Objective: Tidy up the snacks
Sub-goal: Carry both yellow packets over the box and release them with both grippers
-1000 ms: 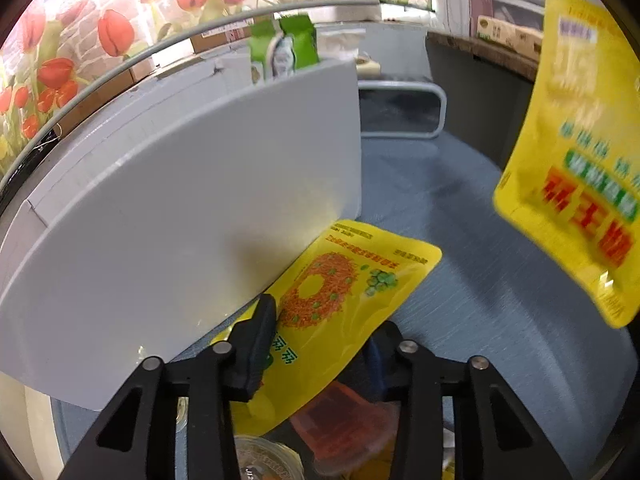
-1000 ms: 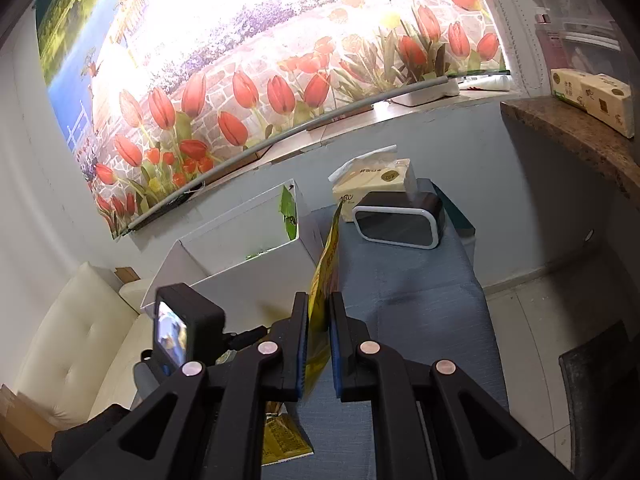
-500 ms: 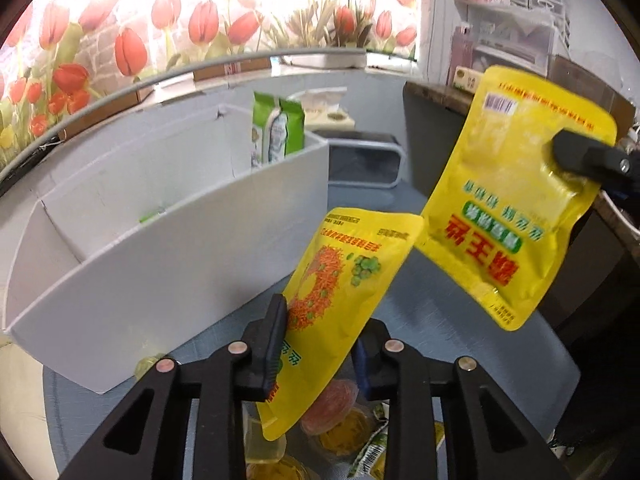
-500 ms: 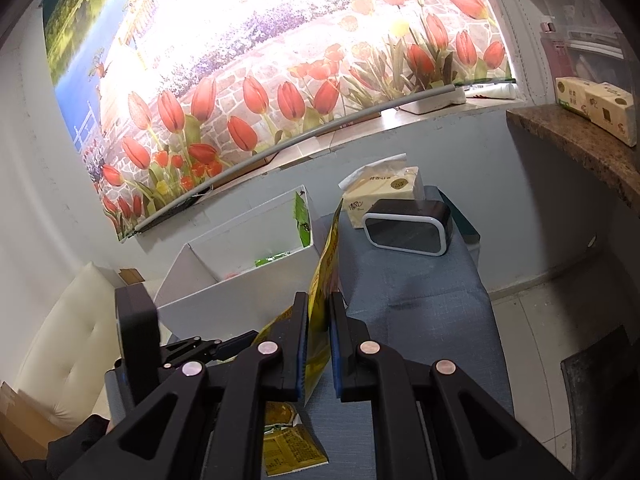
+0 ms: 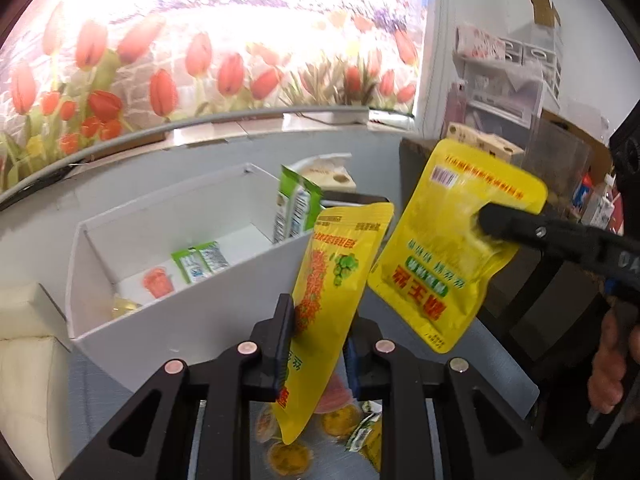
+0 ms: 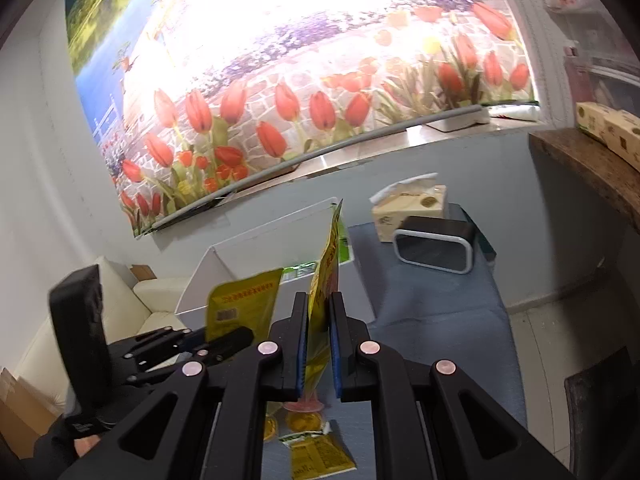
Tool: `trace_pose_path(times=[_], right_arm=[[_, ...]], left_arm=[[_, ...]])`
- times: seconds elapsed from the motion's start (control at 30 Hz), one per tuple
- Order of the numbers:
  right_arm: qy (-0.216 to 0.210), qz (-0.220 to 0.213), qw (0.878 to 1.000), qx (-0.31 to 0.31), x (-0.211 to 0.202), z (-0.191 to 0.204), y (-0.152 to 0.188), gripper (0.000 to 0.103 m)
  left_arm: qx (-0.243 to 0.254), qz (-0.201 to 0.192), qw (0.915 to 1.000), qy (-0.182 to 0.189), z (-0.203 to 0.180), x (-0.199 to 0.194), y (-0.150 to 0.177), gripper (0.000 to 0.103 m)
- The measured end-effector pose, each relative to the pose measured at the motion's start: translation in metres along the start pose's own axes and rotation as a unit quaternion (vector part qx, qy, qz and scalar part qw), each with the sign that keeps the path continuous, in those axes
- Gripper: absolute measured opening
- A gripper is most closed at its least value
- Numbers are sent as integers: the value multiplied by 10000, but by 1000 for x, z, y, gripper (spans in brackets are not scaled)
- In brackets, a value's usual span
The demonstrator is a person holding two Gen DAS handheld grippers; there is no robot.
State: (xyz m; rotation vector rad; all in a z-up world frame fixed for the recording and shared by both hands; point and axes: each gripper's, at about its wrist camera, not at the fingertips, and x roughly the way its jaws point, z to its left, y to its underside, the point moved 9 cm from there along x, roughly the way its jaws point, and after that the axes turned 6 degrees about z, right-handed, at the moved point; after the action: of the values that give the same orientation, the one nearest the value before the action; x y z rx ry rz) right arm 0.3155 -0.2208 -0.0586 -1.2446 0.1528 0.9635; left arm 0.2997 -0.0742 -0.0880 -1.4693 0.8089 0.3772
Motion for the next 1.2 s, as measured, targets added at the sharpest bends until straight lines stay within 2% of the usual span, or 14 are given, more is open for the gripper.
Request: trace_pose_path(times=[0.27,0.43,0.53,0.73,0.8,1.13,1.17,1.2], right_arm=[[-264,3,9984,-502,27,56,-24,10],[-255,68,9966,-785,68,82,-57,10],[-94,131,9951,-977,93,88,-74,10],[197,408,9921,-1170,146,86,-94,10],[214,457,9921,-1147,155,82,-95,10],[394,724,9906,-1090,186,62,-87,11],[464,754,9902,-1077,189,59,-87,14],[536,765,9897,-1083,191,56,-86,21]], left_arm=[[-347,-264,9989,-155,52,-29,-17,24],[-612,-348,9972,-264,96,-21,-44,24],[-710,-368,9963,-306,117,-7,-58,22],[-835,-195,9958,-319,144,26,-71,21],[-890,-131,9956,-249,150,34,-69,21],[-807,-99,9958,-427,161,46,-72,21],[-795,-35,9958,-443,161,50,-70,21],[-794,4,9956,-500,162,51,-69,28]])
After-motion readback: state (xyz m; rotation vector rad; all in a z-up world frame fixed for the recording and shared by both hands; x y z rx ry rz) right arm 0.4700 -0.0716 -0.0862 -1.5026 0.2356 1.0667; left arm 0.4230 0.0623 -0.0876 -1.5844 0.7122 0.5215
